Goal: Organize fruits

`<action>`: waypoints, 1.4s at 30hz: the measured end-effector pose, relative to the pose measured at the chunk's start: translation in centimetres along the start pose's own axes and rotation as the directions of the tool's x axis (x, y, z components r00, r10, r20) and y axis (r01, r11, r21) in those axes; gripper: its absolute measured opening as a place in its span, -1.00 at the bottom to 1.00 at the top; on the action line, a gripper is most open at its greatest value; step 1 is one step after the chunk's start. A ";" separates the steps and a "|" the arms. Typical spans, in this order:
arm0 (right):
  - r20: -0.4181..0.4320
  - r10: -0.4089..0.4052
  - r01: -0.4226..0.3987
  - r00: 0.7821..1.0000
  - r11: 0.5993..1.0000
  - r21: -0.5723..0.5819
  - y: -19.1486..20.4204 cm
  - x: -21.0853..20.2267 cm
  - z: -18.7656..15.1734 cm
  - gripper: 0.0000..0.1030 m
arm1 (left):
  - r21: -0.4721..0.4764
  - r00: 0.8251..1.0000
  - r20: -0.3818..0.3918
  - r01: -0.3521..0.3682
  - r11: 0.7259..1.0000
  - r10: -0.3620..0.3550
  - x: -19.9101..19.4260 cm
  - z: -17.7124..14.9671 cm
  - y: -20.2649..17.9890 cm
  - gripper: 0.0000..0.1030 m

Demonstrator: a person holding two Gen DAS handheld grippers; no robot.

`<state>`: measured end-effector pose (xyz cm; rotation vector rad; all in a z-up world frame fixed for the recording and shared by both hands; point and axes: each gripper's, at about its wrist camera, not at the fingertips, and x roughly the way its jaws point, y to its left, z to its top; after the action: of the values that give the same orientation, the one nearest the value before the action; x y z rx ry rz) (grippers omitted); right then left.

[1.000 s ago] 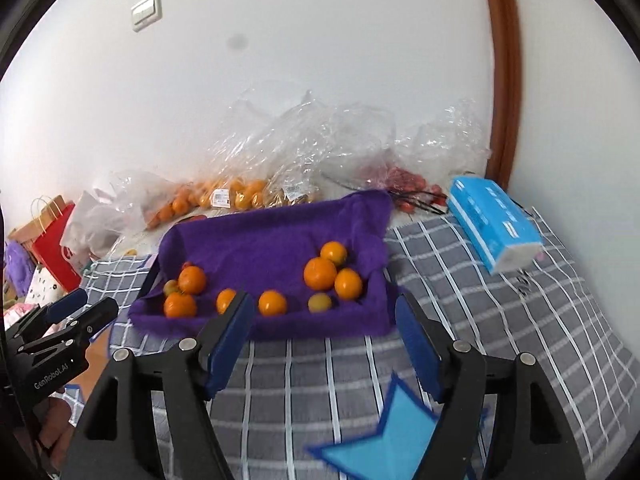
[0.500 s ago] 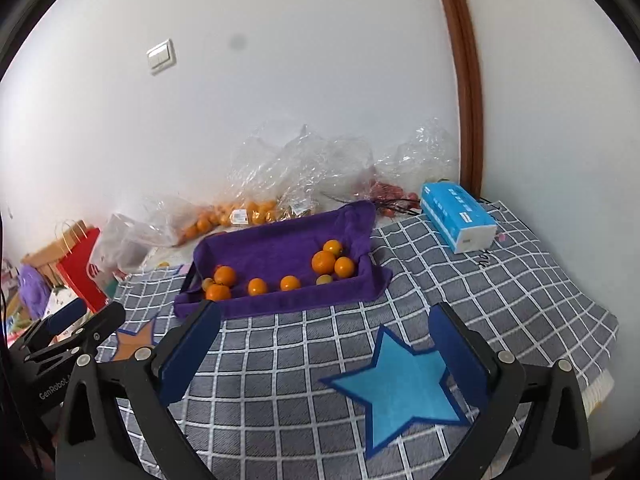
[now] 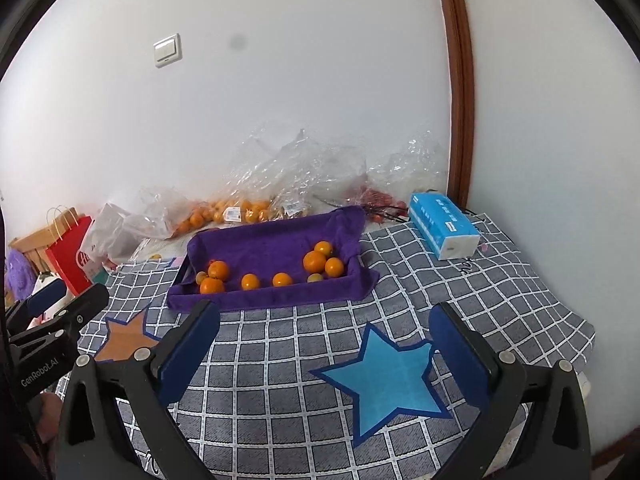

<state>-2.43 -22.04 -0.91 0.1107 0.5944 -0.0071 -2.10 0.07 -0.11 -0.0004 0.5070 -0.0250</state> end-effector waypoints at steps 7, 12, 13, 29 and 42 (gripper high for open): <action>0.001 -0.010 0.010 1.000 1.000 -0.003 0.1 -0.2 -0.2 0.99 | 0.006 1.000 0.006 0.010 1.000 -0.010 -0.3 0.1 -0.3 0.72; -0.005 -0.013 0.013 1.000 1.000 -0.007 0.2 0.0 -0.3 0.99 | 0.016 1.000 0.015 0.006 1.000 -0.006 -0.7 0.2 -0.6 0.72; -0.006 -0.012 0.012 1.000 1.000 -0.007 0.2 0.0 -0.3 0.99 | 0.018 1.000 0.018 0.002 1.000 -0.002 -0.8 0.2 -0.6 0.72; 0.003 -0.012 0.012 1.000 1.000 -0.011 0.3 -0.7 -0.5 0.99 | 0.013 1.000 0.014 -0.001 1.000 0.001 -0.7 0.1 -0.8 0.73; 0.002 -0.015 0.015 1.000 1.000 -0.008 0.3 -0.7 -0.6 0.99 | 0.016 1.000 0.008 0.003 1.000 -0.003 -0.8 -0.2 -0.9 0.73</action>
<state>-3.35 -21.67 -0.94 0.0980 0.5929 -0.0197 -2.89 -0.82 0.15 0.0141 0.4984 -0.0321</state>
